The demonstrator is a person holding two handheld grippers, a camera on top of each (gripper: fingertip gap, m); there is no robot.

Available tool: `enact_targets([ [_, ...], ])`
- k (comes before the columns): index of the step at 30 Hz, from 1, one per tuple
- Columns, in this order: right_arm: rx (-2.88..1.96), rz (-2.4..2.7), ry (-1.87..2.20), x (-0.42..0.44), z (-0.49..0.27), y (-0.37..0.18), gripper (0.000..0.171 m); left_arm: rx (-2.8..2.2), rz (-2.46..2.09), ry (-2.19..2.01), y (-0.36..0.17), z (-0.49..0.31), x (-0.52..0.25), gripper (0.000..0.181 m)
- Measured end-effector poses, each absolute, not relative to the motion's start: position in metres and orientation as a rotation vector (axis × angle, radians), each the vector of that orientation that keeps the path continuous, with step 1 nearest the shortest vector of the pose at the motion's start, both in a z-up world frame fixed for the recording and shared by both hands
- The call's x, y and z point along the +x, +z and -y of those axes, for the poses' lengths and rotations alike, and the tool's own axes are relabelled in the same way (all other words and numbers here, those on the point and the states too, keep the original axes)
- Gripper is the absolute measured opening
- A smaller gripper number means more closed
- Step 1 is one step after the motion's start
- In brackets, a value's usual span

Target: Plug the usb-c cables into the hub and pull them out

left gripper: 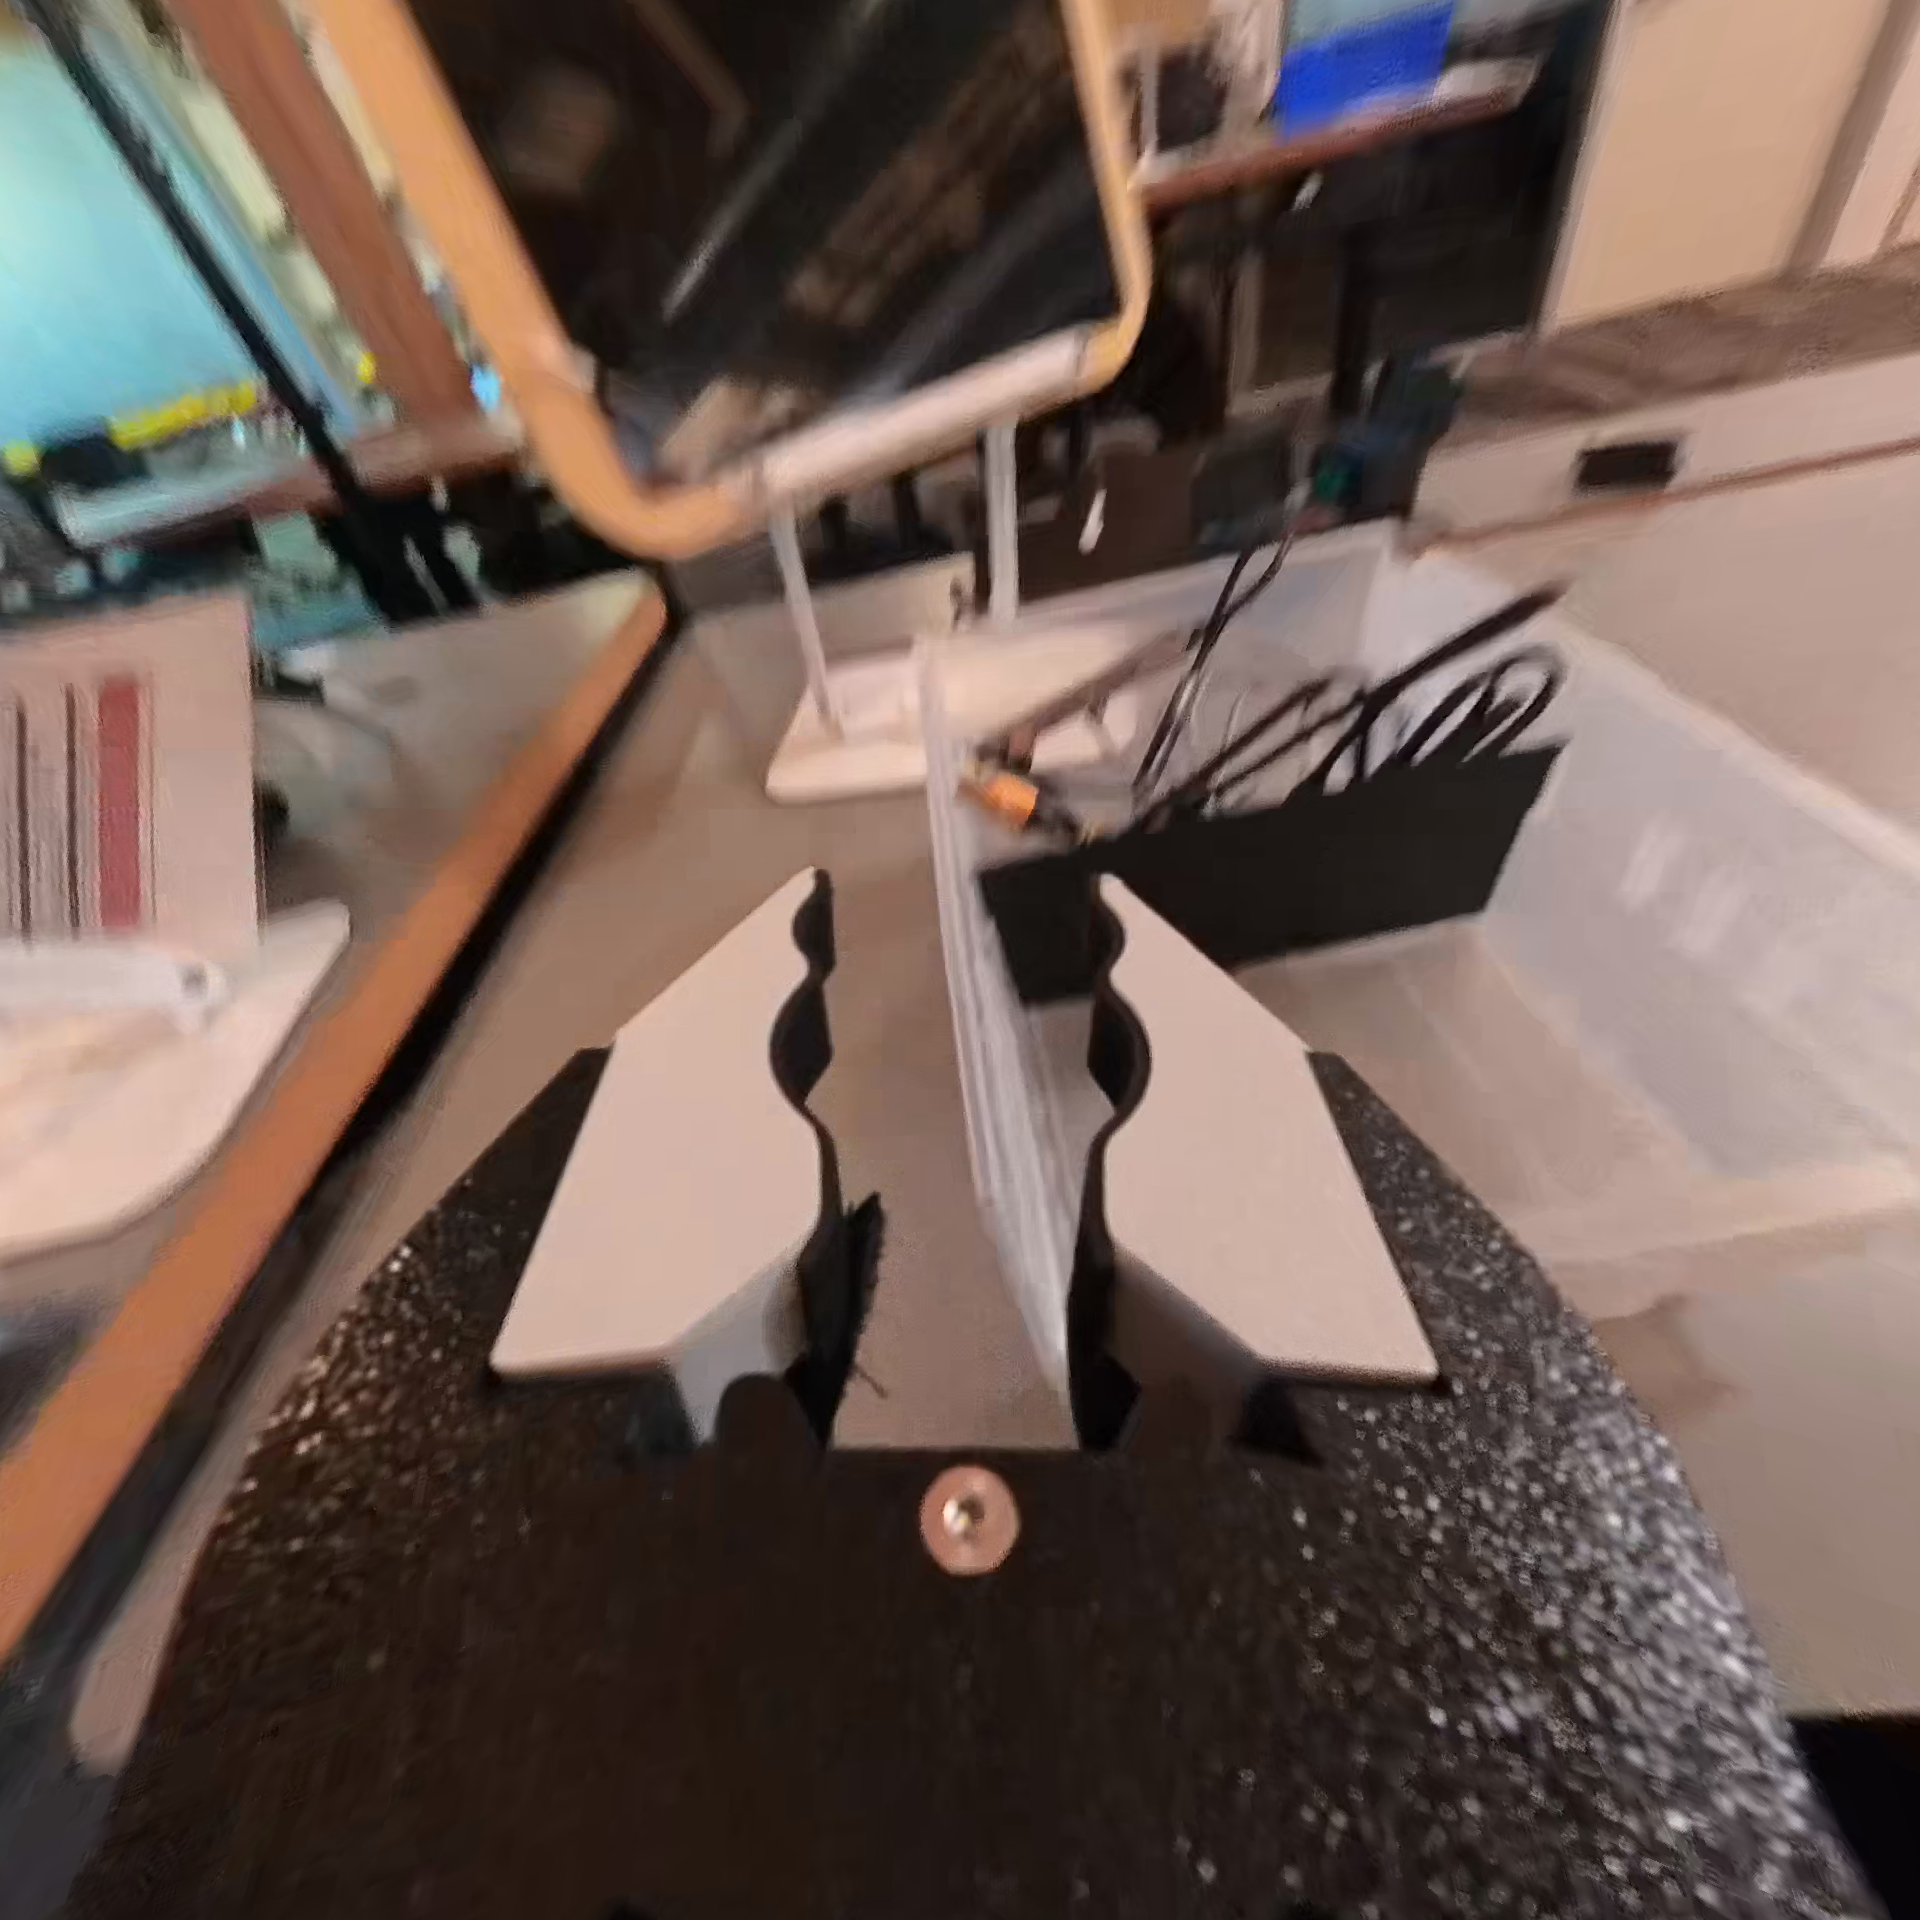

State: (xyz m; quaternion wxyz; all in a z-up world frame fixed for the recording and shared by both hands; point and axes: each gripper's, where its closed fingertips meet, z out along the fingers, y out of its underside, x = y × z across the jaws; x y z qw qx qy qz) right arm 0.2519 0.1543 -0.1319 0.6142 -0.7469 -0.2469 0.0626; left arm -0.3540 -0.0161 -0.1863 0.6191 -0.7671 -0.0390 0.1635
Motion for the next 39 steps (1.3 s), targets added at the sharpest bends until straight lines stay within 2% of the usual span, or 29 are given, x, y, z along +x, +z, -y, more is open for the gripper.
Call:
enact_targets([
  [2, -1.587, 0.642, 0.295, 0.19, -0.152, -0.114, 0.052, -1.721, -0.04, 0.347, -0.156, -0.003, -0.334, 0.045],
  [5, -1.431, 0.717, 0.508, 0.101, -0.162, -0.112, 0.05, -1.832, -0.268, 0.38, -0.15, -0.053, -0.316, 0.046],
  [9, -1.294, 0.688, 0.661, 0.012, -0.2, -0.133, 0.049, -1.998, -0.544, 0.543, -0.177, -0.127, -0.324, 0.044],
  [13, -1.23, 0.692, 0.645, -0.042, -0.237, -0.174, 0.046, -2.166, -0.753, 0.644, -0.221, -0.176, -0.341, 0.043],
  [17, -1.259, 0.768, 0.571, -0.056, -0.26, -0.212, 0.046, -2.258, -0.874, 0.65, -0.252, -0.196, -0.353, 0.044],
  [21, -1.301, 0.726, 0.465, -0.033, -0.288, -0.223, 0.047, -2.217, -0.992, 0.751, -0.258, -0.205, -0.355, 0.038],
  [27, -1.325, 0.658, 0.233, 0.015, -0.323, -0.223, 0.044, -2.148, -1.144, 1.003, -0.273, -0.211, -0.367, 0.012],
  [33, -1.367, 0.607, 0.153, 0.043, -0.343, -0.228, 0.041, -1.902, -1.031, 1.113, -0.219, -0.211, -0.36, 0.011],
  [39, -1.385, 0.602, 0.205, 0.039, -0.343, -0.23, 0.04, -1.62, -0.839, 1.152, -0.093, -0.196, -0.342, 0.008],
])
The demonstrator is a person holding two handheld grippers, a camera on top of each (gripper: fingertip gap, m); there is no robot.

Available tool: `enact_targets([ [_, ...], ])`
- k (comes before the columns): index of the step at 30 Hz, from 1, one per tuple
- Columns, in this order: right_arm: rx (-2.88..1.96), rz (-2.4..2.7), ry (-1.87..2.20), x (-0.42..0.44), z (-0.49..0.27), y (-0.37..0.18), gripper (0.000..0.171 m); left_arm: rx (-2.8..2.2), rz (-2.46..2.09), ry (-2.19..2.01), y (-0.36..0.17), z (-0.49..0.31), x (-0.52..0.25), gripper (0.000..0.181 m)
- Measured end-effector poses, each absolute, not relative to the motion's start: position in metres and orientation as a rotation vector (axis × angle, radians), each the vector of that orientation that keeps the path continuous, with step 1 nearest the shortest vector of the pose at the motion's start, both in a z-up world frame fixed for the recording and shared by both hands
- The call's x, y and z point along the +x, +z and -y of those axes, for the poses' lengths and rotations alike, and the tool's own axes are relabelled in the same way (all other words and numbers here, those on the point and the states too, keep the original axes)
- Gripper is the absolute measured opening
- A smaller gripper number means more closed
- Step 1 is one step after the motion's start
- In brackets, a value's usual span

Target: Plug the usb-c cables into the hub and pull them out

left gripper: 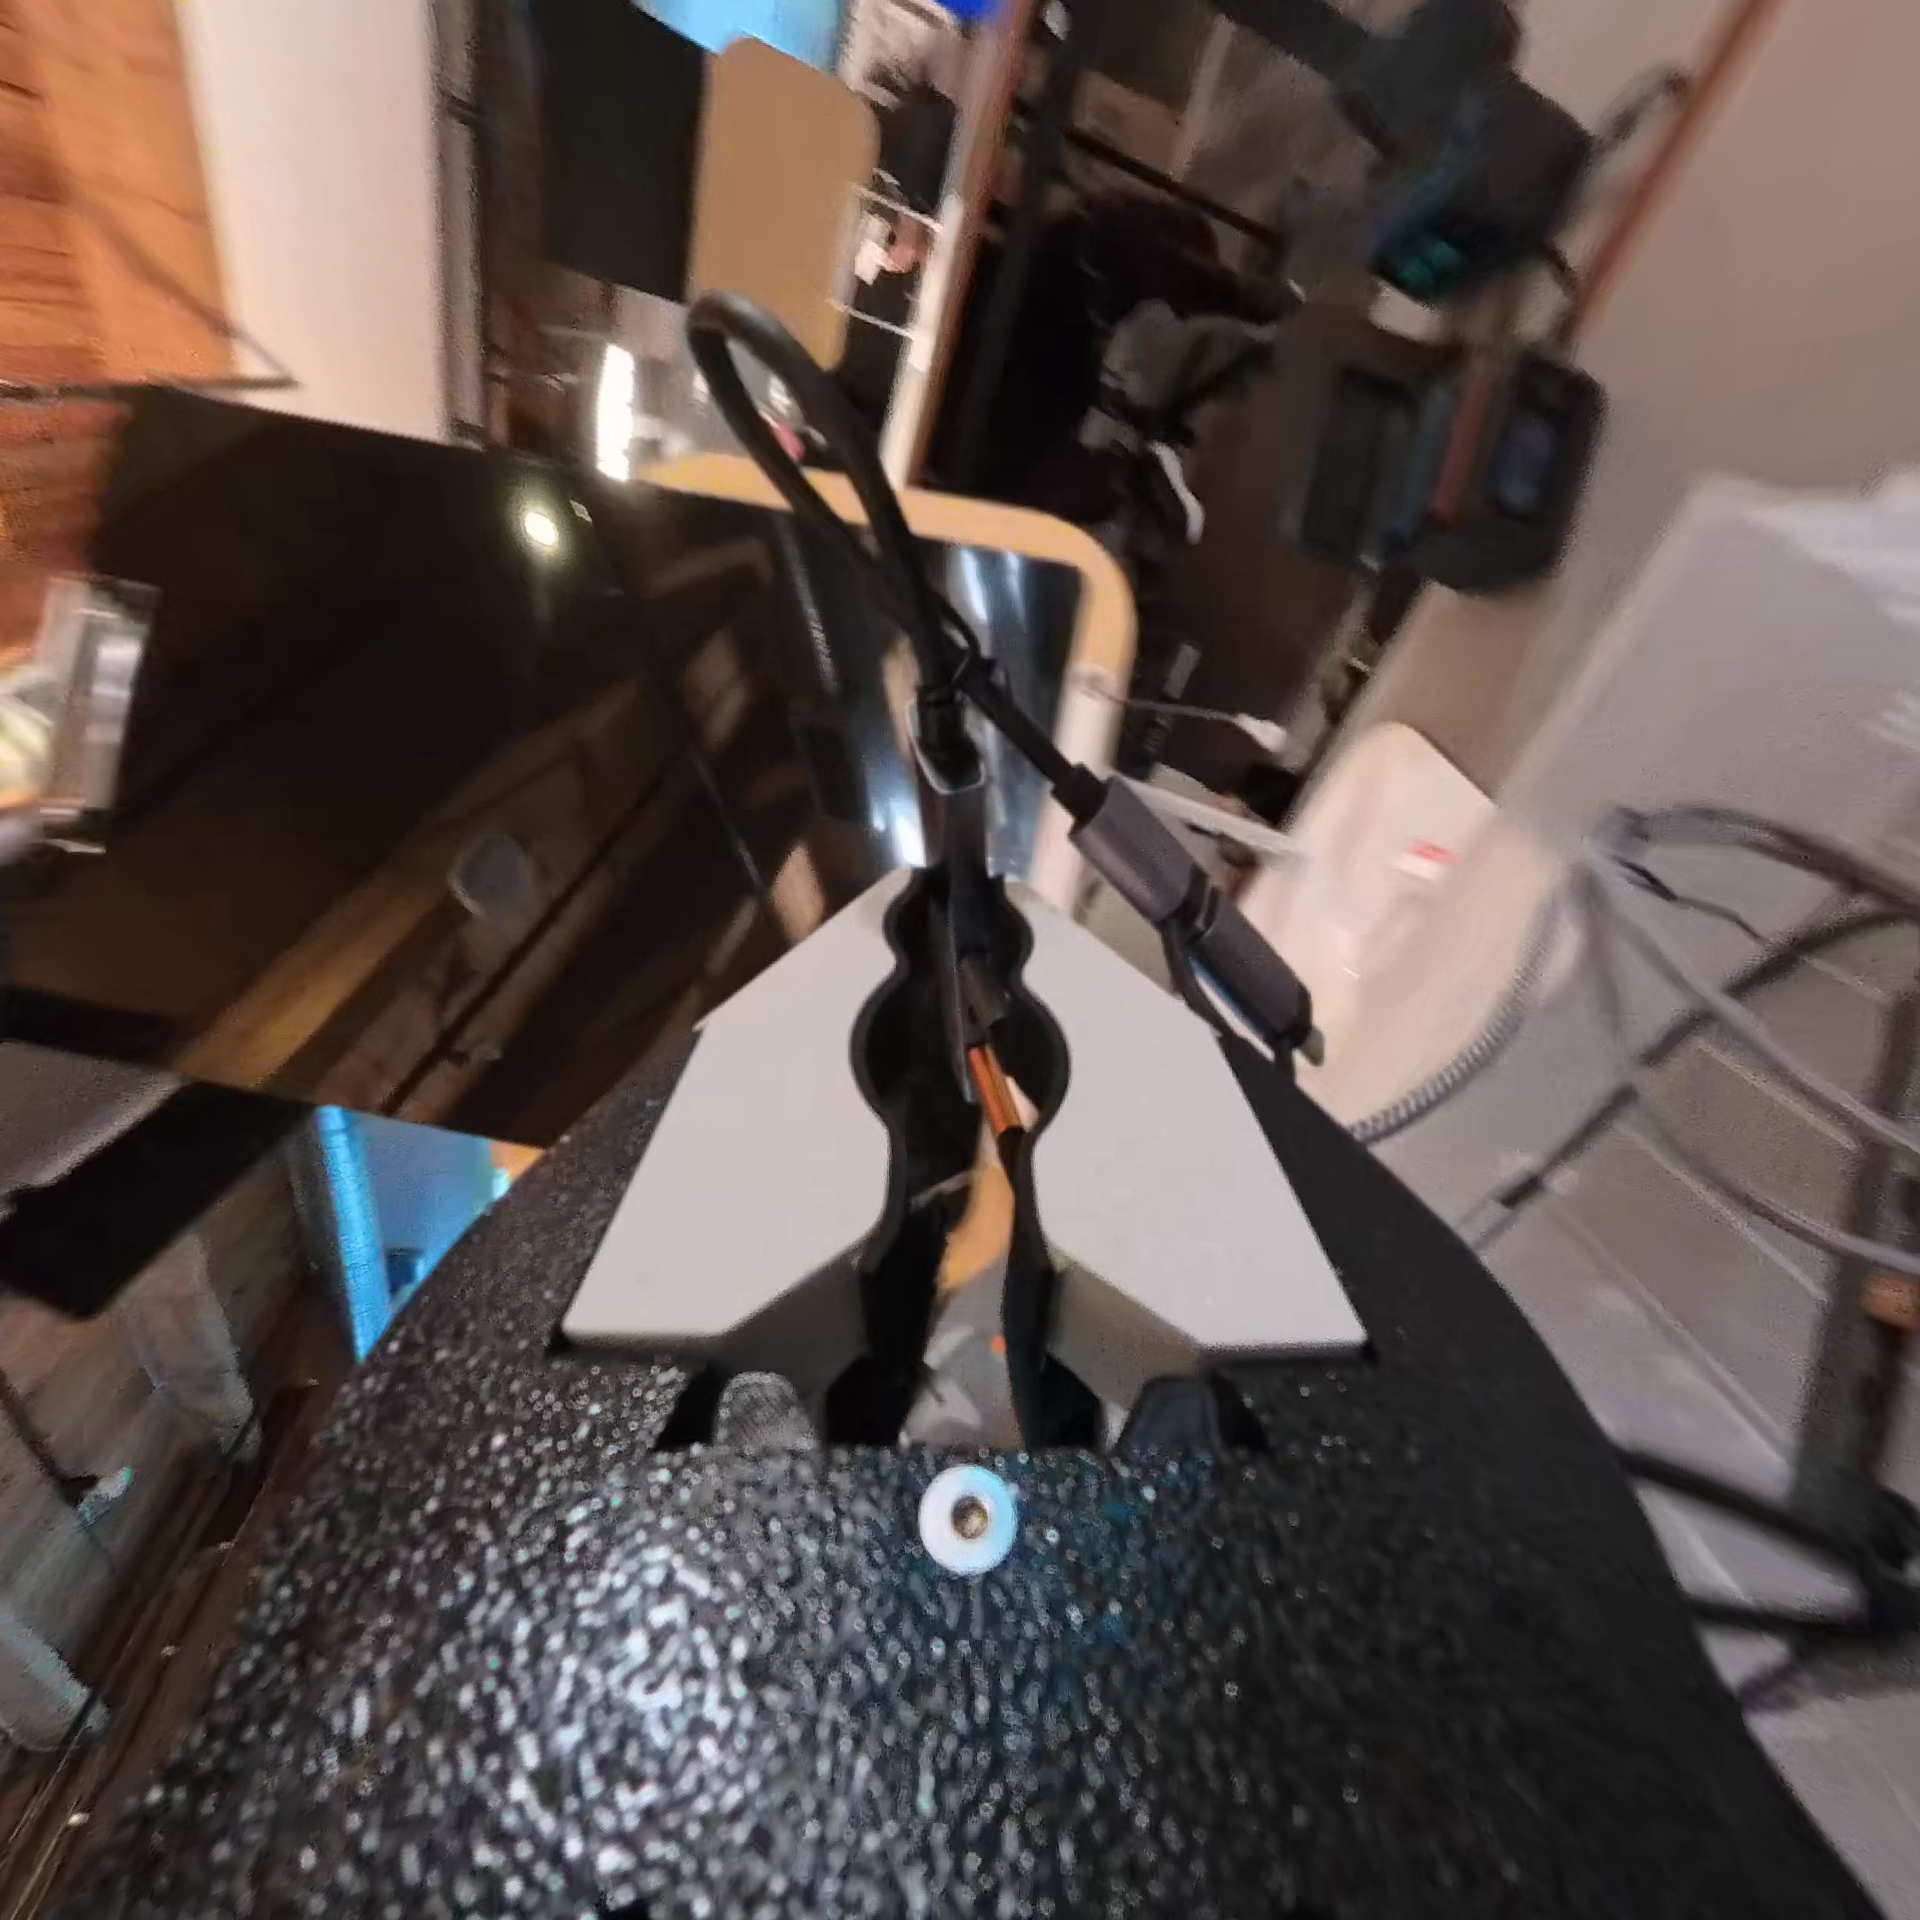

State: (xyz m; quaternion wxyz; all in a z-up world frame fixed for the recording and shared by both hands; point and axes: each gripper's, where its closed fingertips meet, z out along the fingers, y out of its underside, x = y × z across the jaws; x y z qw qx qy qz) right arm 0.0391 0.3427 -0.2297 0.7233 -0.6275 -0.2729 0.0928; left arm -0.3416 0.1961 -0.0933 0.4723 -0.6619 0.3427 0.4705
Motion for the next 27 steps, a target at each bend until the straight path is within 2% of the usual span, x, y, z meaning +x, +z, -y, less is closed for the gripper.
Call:
enact_targets([
  [10, -1.377, 0.634, 0.195, 0.035, -0.339, -0.229, 0.039, -1.253, -0.783, 1.167, 0.131, -0.204, -0.266, 0.008],
  [18, -1.388, 0.592, 0.233, 0.04, -0.34, -0.227, 0.039, -1.064, -0.808, 1.012, 0.222, -0.224, -0.159, 0.008],
  [22, -1.384, 0.577, 0.249, 0.041, -0.34, -0.225, 0.039, -1.165, -0.871, 0.819, 0.222, -0.245, -0.114, 0.008],
  [27, -1.377, 0.536, 0.295, 0.045, -0.338, -0.218, 0.039, -1.31, -0.969, 0.584, 0.135, -0.271, -0.072, 0.008],
])
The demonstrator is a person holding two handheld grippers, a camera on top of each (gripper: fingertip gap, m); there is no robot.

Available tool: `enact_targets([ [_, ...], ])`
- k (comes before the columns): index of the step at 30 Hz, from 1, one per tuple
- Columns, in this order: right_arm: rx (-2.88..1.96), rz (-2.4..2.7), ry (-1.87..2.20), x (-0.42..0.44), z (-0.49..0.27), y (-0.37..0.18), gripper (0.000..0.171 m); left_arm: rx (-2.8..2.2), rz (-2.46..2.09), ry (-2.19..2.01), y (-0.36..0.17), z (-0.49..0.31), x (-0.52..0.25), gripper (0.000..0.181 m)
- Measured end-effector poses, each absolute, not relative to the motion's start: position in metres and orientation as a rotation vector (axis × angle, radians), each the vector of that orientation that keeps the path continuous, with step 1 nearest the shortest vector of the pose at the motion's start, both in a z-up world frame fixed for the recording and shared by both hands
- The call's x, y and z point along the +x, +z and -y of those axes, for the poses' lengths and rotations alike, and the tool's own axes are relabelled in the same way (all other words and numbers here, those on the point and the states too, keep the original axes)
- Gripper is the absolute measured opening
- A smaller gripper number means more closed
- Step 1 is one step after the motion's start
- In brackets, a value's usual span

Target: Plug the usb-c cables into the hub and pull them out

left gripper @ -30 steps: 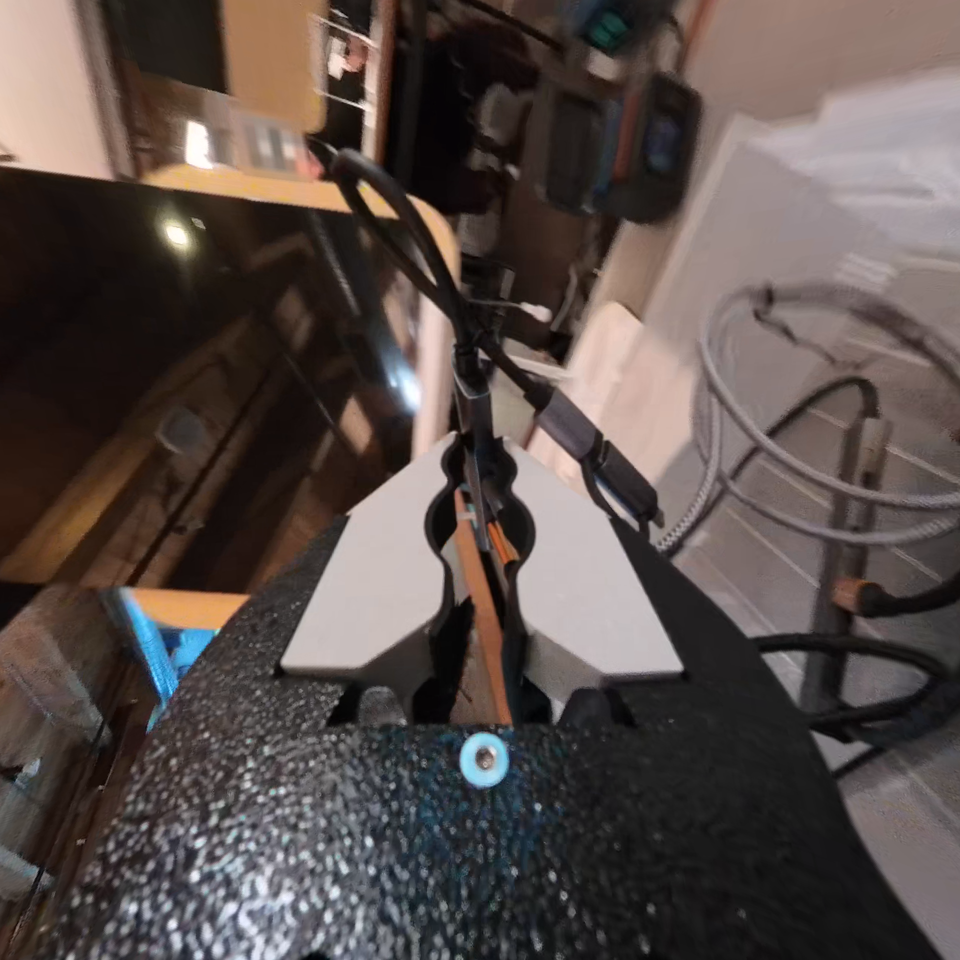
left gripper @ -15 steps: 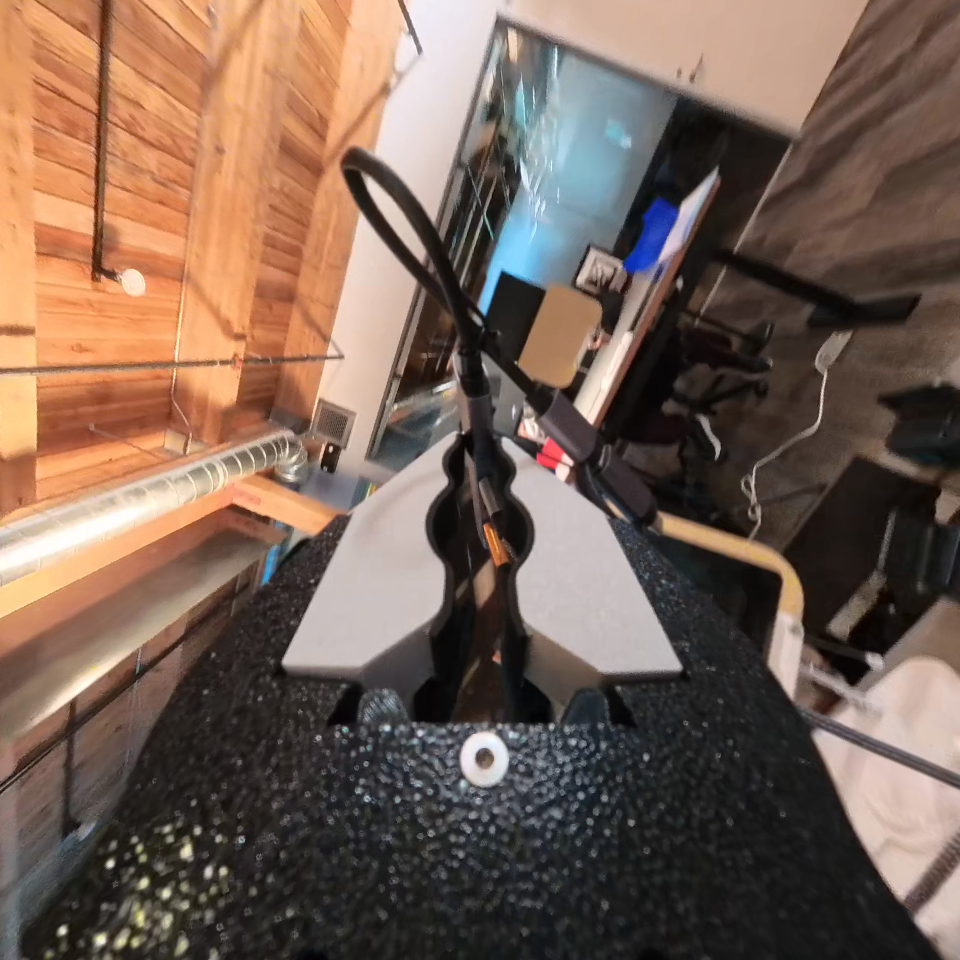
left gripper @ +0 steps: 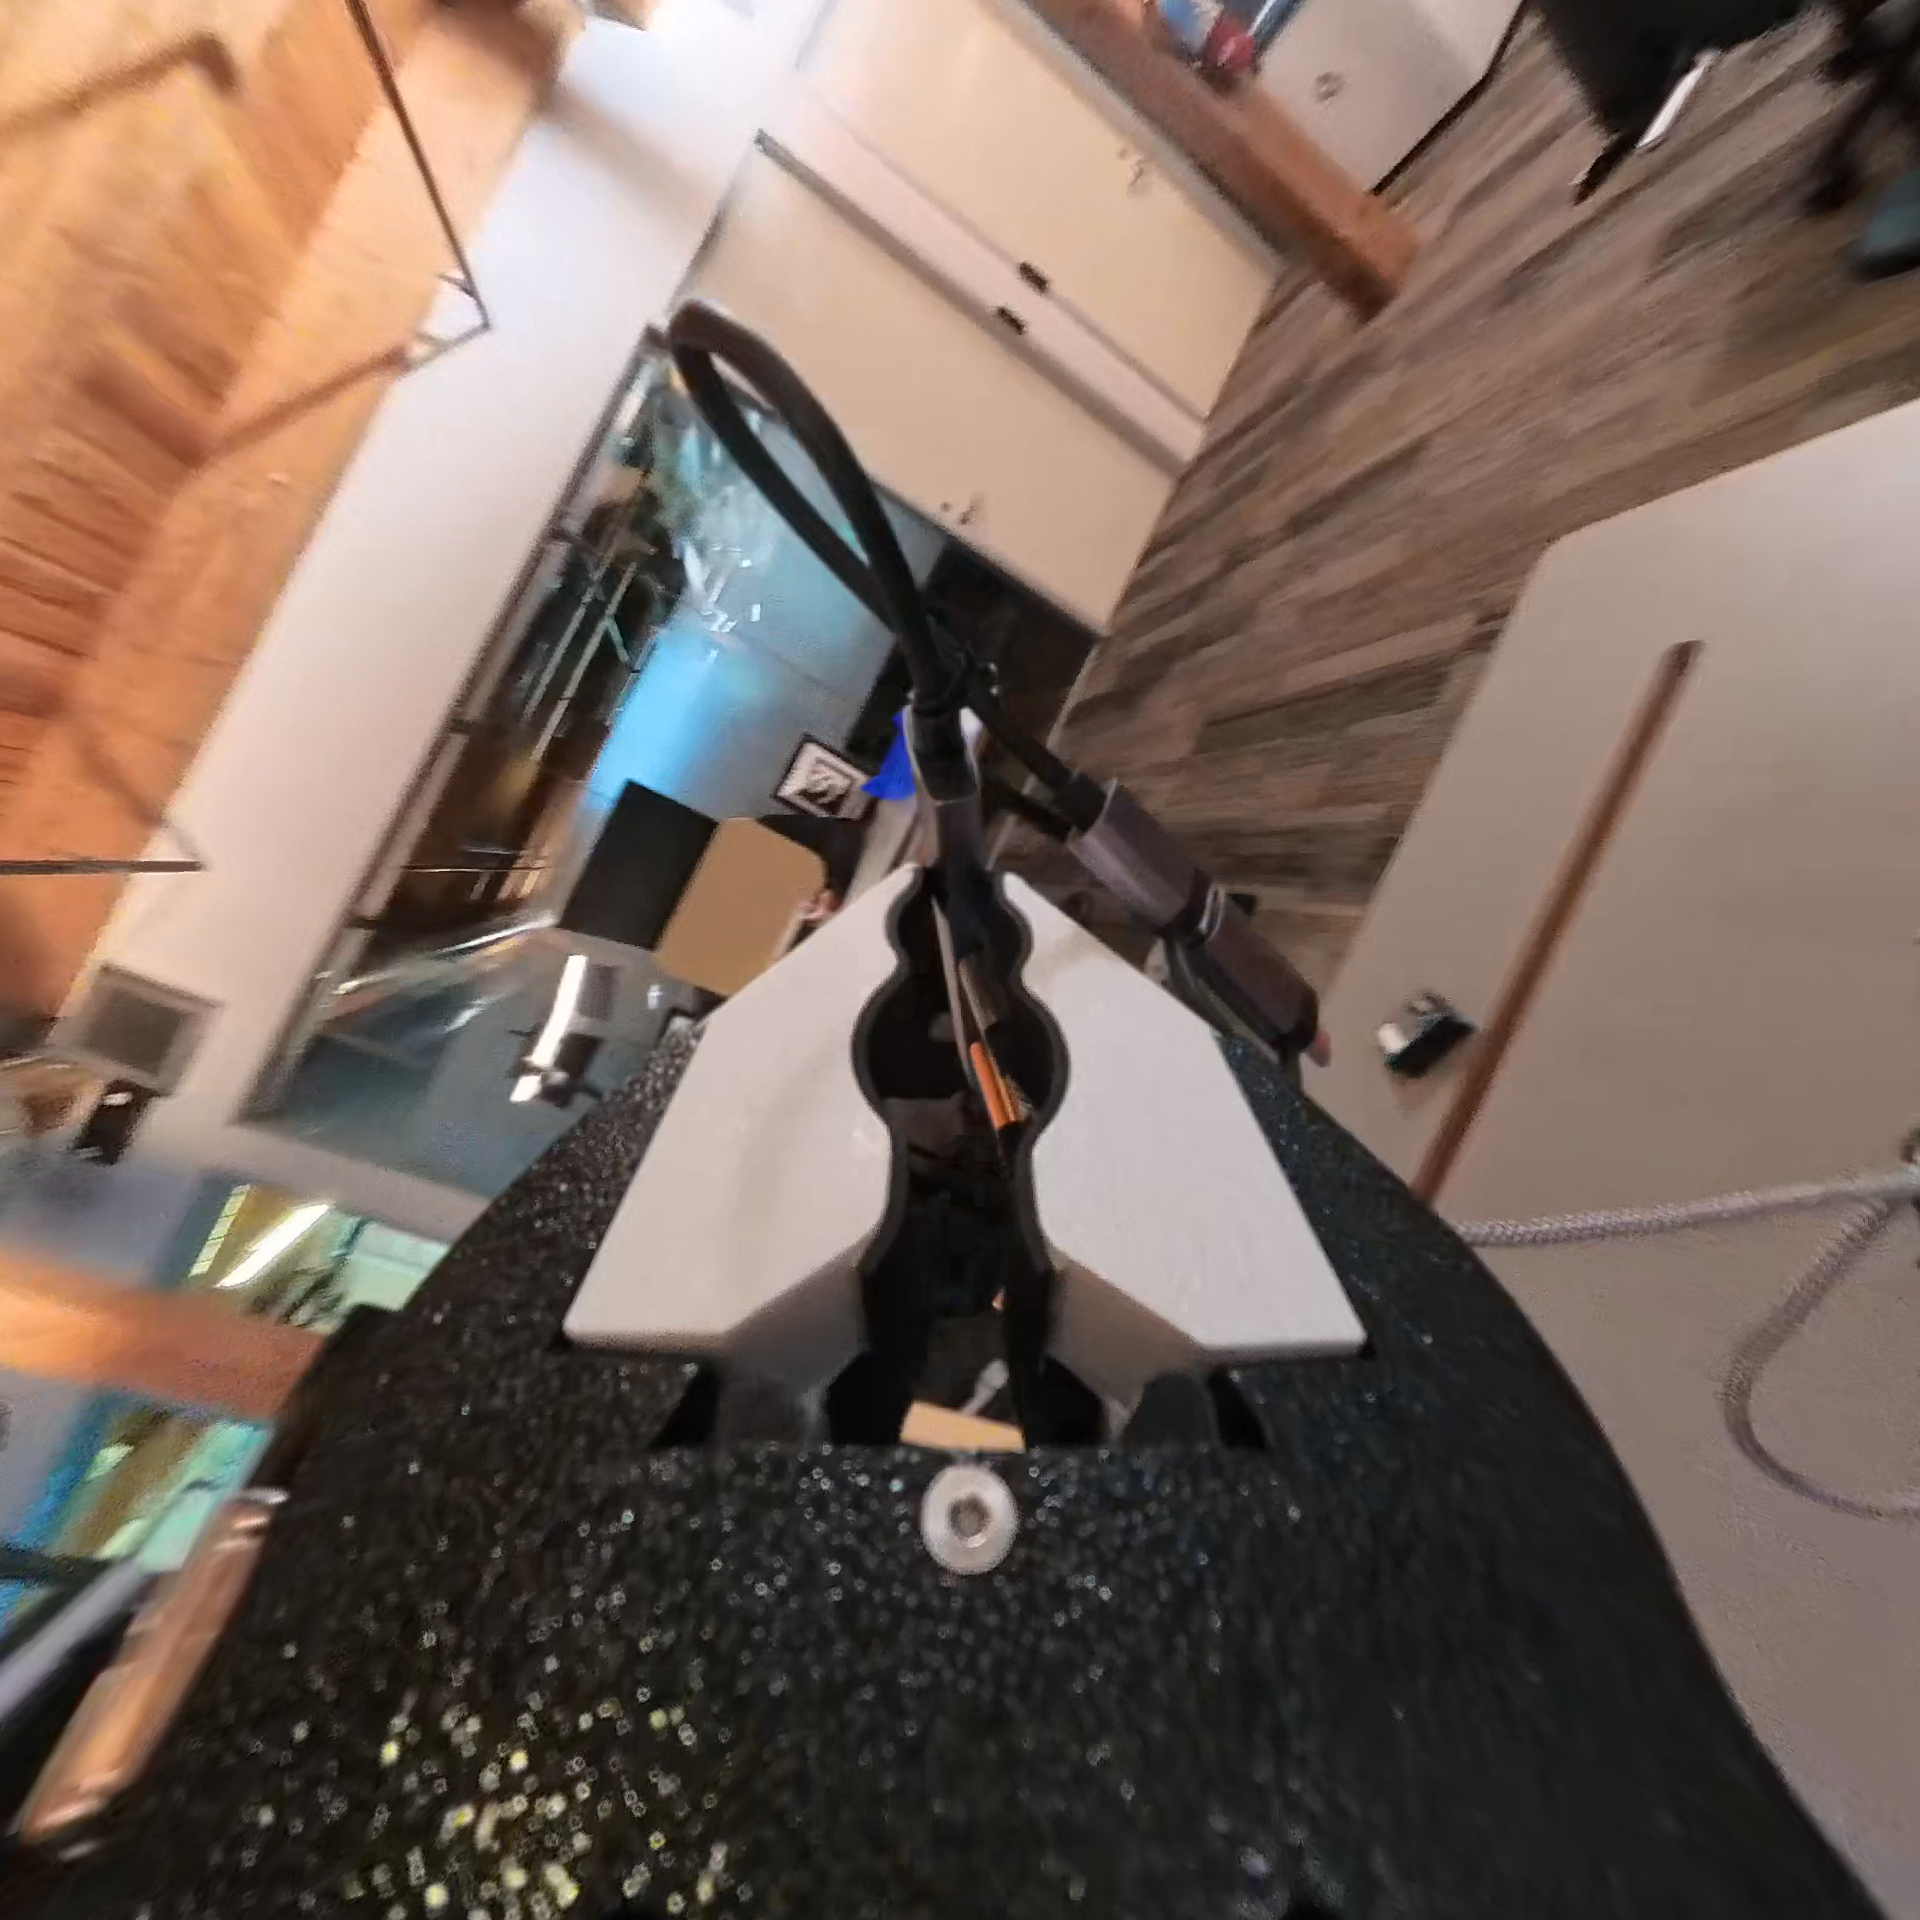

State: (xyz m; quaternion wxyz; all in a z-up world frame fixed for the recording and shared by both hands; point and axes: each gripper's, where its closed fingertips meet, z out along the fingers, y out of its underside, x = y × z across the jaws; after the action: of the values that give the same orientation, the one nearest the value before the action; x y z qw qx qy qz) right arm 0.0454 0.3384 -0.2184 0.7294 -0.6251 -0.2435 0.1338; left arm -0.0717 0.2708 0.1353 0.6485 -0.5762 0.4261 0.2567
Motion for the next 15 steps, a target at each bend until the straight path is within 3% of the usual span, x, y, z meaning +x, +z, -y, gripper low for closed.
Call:
enact_targets([
  [3, -1.389, 0.529, 0.331, 0.046, -0.339, -0.22, 0.038, -1.256, -1.034, 0.582, 0.064, -0.27, -0.057, 0.009],
  [9, -1.518, 0.573, 0.697, 0.022, -0.33, -0.232, 0.031, -0.751, -1.498, 1.182, -0.085, -0.238, -0.05, 0.008],
  [12, -1.543, 0.675, 0.81, 0.009, -0.317, -0.234, 0.023, -0.621, -1.641, 1.24, -0.135, -0.212, -0.042, 0.007],
  [15, -1.487, 0.833, 1.27, -0.022, -0.265, -0.218, 0.027, -0.541, -1.726, 1.278, -0.163, -0.194, -0.032, 0.007],
])
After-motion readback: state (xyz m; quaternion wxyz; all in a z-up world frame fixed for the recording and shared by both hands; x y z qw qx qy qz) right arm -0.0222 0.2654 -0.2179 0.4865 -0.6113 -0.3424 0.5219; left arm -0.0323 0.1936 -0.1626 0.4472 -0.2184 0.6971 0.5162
